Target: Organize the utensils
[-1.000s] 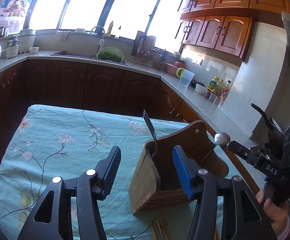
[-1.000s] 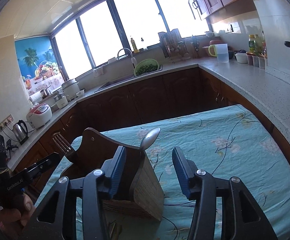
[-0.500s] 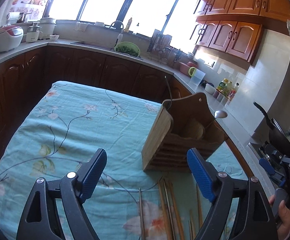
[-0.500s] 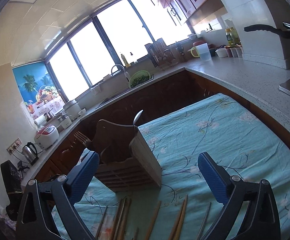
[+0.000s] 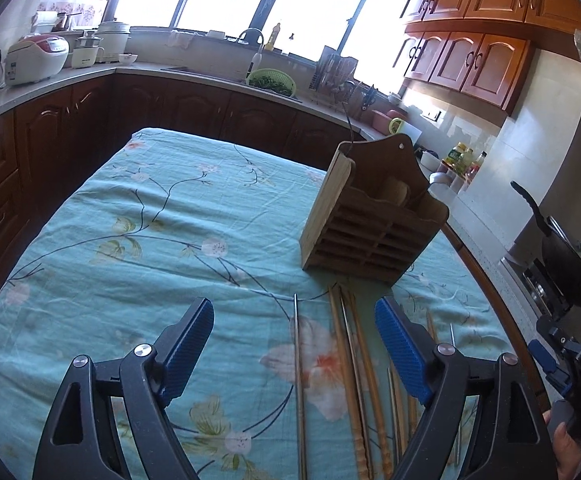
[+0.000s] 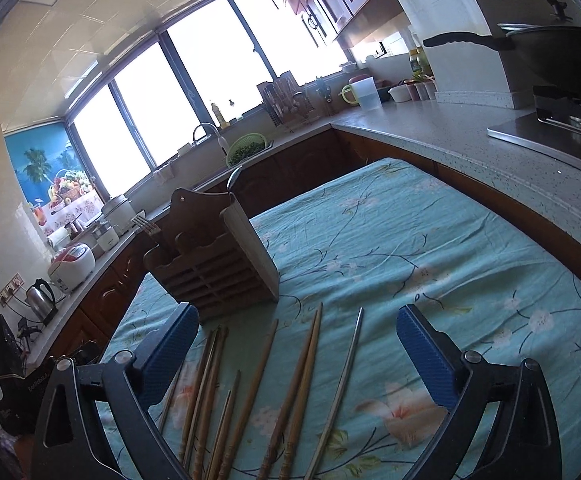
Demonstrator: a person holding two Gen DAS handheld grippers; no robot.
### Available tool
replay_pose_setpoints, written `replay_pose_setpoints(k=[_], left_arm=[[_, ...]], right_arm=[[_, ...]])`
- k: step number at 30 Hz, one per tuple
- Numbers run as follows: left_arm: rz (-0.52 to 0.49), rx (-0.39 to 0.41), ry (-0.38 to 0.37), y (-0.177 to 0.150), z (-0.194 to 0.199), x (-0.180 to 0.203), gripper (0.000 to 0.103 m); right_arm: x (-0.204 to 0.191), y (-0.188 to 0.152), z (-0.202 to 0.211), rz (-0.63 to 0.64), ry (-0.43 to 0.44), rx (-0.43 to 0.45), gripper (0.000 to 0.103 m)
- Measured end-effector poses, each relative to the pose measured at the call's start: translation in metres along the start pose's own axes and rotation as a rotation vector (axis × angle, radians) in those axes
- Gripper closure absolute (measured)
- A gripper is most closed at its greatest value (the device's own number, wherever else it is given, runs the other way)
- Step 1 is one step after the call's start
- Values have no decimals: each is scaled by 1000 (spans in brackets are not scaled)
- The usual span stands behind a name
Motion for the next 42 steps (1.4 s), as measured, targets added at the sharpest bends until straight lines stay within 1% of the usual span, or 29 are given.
replay_pose_setpoints(k=[4, 9, 12, 14, 15, 17, 18, 20, 21, 22, 23, 24, 25, 27, 28, 33, 35, 37, 39, 42], left_arm=[[-24, -38, 12, -6, -1, 2, 20], [-41, -55, 28, -4, -1, 2, 20], [-61, -64, 40, -4, -1, 3, 21], [-76, -75, 44, -6, -6, 1, 21], [-81, -81, 46, -7, -7, 2, 22], [-85, -97, 47, -11, -12, 3, 22], [-85, -104, 46, -12, -15, 3, 22], [-90, -118, 51, -15, -21, 2, 23], [-96, -129, 55, -16, -25, 1, 25], [-101, -141, 57, -19, -27, 1, 26], [-105, -155, 58, -21, -31, 1, 31], [-110, -169, 58, -23, -33, 1, 35], [-114, -181, 60, -25, -37, 1, 37], [-120, -201, 62, -28, -43, 1, 41], [-123, -209, 61, -29, -47, 1, 41], [-145, -240, 55, -34, -66, 4, 44], [-162, -255, 53, -36, -76, 6, 46], [-173, -274, 50, -39, -87, 8, 50], [-177, -295, 48, -41, -99, 10, 58], [-223, -293, 63, -40, -114, 14, 59]], right_arm=[[-1, -17, -3, 22, -6, -50, 3], [-7, -23, -7, 49, -1, -69, 4], [-13, -27, -11, 69, 5, -84, 12], [-16, -30, -15, 72, 5, -103, 24], [-17, -32, -18, 75, 3, -113, 27], [-19, -37, -24, 80, 5, -141, 40], [-20, -40, -27, 82, 8, -157, 44], [-23, -48, -35, 86, 14, -194, 57], [-24, -53, -38, 86, 20, -214, 60], [-24, -58, -42, 85, 22, -235, 68], [-24, -63, -46, 86, 20, -255, 74], [-24, -68, -49, 88, 17, -275, 77], [-24, -73, -53, 87, 15, -294, 80], [-21, -81, -59, 88, 3, -327, 83], [-20, -84, -62, 89, 1, -342, 84], [-14, -96, -76, 99, -30, -398, 84], [-12, -95, -81, 101, -33, -399, 85], [-12, -92, -89, 120, -41, -399, 85], [-10, -89, -98, 132, -49, -401, 85], [-9, -82, -113, 154, -64, -403, 85]])
Point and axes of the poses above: each gripper's, at about its wrist camera, not at the fingertips, and z roughly against the way its jaws point, x to its right, y to its top, the point moved 10 cm from there along -z, roughly the way its jaws point, and after that the axes turned 12 degrees about x, right-handed, at the moved point
